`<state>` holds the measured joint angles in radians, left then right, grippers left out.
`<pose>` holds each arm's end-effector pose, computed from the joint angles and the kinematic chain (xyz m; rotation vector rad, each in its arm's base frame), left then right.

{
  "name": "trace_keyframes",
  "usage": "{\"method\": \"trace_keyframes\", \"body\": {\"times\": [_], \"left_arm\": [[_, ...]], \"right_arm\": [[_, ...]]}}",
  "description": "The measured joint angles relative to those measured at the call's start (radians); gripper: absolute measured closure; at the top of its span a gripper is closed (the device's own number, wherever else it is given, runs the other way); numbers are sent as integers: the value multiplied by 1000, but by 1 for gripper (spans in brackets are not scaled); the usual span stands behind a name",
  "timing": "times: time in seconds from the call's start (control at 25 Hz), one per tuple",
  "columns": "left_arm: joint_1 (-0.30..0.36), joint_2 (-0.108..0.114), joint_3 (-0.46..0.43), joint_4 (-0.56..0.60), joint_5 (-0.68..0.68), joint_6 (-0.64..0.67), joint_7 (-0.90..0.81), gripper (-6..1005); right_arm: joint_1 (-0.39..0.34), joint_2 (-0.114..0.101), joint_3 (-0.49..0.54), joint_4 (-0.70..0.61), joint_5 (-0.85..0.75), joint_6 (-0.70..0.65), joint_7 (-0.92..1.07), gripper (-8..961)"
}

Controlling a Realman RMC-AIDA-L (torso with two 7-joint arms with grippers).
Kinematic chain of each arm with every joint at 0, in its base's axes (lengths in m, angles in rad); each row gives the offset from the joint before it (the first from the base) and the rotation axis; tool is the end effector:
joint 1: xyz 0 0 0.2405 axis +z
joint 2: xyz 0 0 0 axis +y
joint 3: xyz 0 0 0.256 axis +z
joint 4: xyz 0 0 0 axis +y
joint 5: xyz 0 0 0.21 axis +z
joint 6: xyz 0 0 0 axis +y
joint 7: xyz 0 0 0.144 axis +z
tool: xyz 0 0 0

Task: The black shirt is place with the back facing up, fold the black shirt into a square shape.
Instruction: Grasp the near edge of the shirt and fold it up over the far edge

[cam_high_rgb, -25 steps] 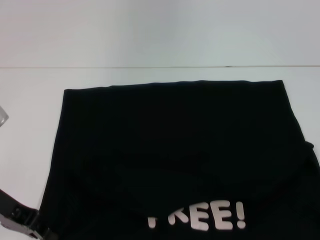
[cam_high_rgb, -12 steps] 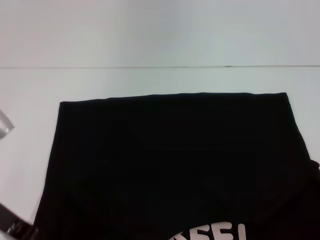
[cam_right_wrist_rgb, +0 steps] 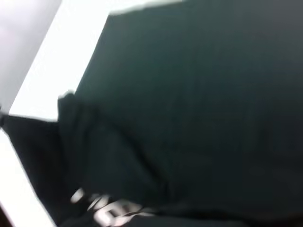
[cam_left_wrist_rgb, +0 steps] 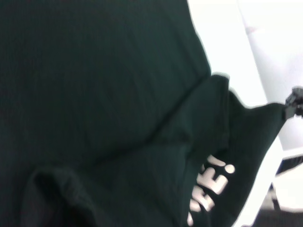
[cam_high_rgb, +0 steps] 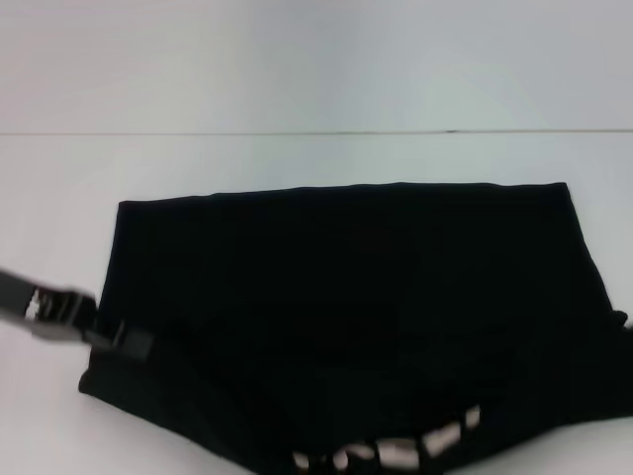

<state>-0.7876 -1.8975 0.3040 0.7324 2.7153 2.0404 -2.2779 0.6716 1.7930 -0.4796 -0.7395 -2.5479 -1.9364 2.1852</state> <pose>-0.2558 0.3329 0.0926 2.4831 1.7459 0.1514 0.2915 0.3314 0.1290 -2.5922 1.6518 0.1092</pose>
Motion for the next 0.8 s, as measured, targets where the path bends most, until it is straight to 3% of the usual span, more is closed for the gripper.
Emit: {"method": "trace_keyframes", "body": {"times": [0.16, 0.4, 0.6, 0.8], "left_arm": [[-28, 23, -38, -4, -29, -62, -61, 1000], [-45, 43, -58, -8, -64, -231, -169, 1001], [-49, 33, 8, -35, -64, -427, -237, 1001], [-53, 16, 58, -74, -61, -559, -261, 1001]], "right_arm": [[20, -23, 54, 0, 5, 60, 28, 912], [34, -24, 78, -10, 22, 183, 57, 912], [36, 1, 84, 1, 72, 382, 94, 911], [40, 61, 40, 11, 73, 582, 112, 911]]}}
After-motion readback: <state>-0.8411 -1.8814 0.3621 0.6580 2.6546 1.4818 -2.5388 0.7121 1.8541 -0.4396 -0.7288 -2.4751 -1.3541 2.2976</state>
